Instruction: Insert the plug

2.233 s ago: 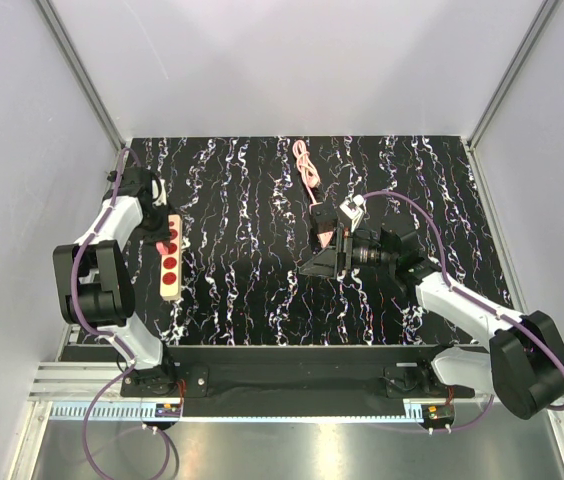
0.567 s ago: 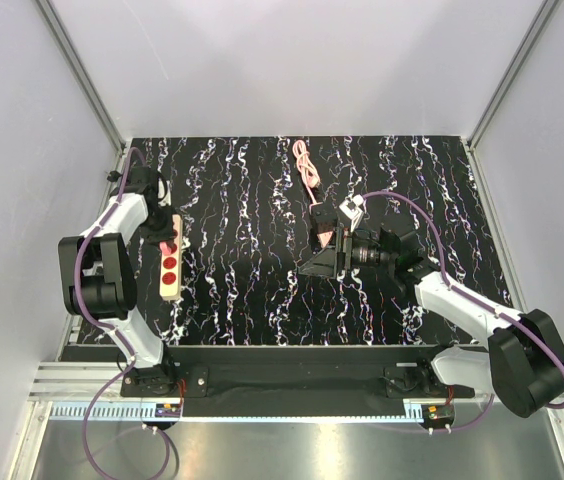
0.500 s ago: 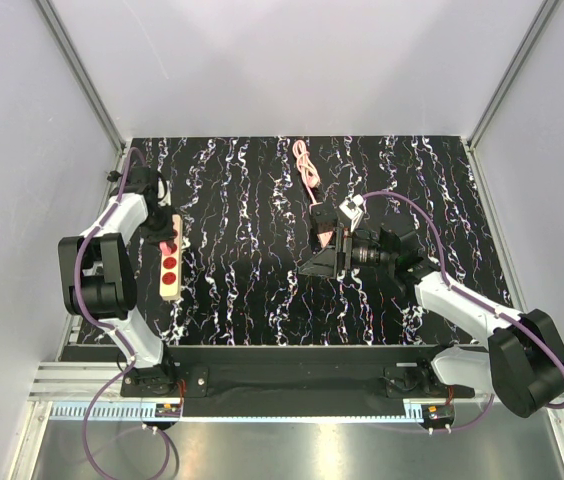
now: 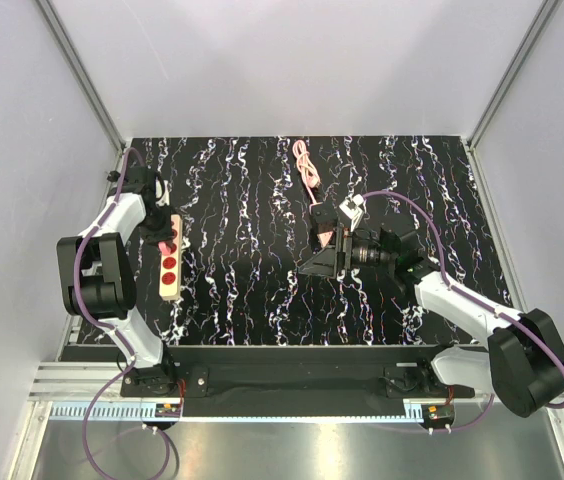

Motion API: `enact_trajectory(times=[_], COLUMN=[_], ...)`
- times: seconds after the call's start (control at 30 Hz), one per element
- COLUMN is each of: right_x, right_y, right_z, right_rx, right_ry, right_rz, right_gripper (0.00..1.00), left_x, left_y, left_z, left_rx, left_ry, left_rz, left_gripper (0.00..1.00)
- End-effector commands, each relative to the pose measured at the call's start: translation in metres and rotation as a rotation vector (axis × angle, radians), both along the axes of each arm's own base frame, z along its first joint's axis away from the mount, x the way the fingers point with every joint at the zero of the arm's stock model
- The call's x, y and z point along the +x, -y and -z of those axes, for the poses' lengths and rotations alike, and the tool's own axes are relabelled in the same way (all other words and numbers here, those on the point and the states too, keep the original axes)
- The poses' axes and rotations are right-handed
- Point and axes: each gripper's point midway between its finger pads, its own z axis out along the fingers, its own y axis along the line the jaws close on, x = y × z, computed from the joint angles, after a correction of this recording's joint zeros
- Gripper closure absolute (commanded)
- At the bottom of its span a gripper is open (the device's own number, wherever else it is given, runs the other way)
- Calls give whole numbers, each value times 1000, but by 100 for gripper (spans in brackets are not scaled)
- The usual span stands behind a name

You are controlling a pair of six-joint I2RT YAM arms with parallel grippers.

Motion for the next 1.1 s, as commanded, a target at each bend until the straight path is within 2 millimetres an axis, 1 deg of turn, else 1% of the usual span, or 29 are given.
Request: enact_trajectory(times=[0.0,0.2,0.3,0.4,0.5,0.73,0.87,1.07], right_x=[1,0,-1,-1,-1,-2,-3,-4], right_y=[-1,-1,0,0,-1,0,0,0], right_z=[-6,-6,-7,-7,-8,-10,-10,-11], right_rx=[20,22,24,24,26,30,32,36], right_ry=[29,29,30,33,32,35,32,34], right_rz=[-10,-12,-13,-13,-16,-15,-21,-25], right_gripper=[0,0,0,0,0,0,0,0], left_x=[-19,-18,-19,-21,-24,-26,-27,-34], left_y=[-49,-56,-58,-53,-56,-47,-46,-53], left_z=[30,28,35,43,48,59,60,59], left_rx=[163,201,195,175,188,125,122,167], left_ry=[-114,-117,-124,-135,-142,-155,-156,-185], left_rz=[-46,-60,-66,-58,-63,-41,-31,-27], left_gripper=[100,100,100,100,100,100,100,100])
